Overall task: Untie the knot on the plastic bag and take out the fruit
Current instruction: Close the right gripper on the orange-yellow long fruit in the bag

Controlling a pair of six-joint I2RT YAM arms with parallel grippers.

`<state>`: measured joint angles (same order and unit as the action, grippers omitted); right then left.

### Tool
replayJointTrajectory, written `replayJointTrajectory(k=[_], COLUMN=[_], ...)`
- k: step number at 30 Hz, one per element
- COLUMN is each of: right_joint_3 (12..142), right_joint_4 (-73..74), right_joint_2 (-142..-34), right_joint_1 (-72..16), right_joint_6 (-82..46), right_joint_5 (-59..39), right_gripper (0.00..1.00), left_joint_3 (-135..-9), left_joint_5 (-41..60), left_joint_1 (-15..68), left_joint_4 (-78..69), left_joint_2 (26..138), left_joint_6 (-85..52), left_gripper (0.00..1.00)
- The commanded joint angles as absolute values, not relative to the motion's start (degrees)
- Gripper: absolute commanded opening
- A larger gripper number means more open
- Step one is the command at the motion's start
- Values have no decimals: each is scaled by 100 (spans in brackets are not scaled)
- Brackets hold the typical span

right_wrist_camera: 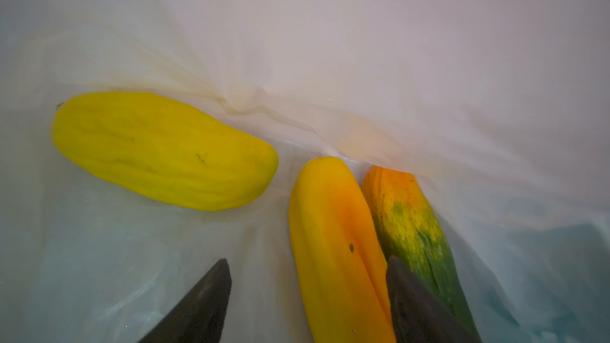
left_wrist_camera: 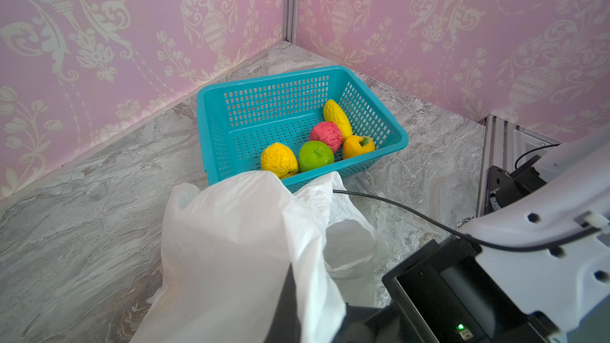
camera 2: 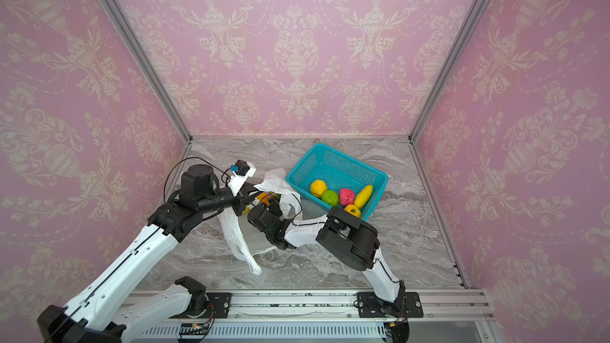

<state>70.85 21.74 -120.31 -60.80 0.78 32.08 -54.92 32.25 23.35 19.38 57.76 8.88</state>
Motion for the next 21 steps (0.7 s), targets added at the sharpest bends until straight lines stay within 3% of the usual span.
replayJointTrajectory(k=[1, 12, 17, 21], right_joint_3=[7334, 7818, 8075, 8379], right_joint_4=[1665, 927, 642, 356], right_joint_2=[-12172, -12441, -12591, -12796], right_joint_1=[-5998, -5766, -5723, -5698], right_joint_6=[-200, -531, -643, -726], right_joint_5=[3449, 3556, 3338, 3239], right_gripper=[79, 84, 73, 73], left_joint_3=[-5432, -5432, -5425, -5423], left_joint_5=[3241, 3251, 3235, 3243], left_joint_1=[2294, 2294, 2294, 2294], left_joint_4=[1877, 1879, 1885, 1890], left_joint_2=[5668, 5662, 5660, 5654], left_joint_6=[863, 855, 867, 870], left_gripper=[0, 0, 0, 0])
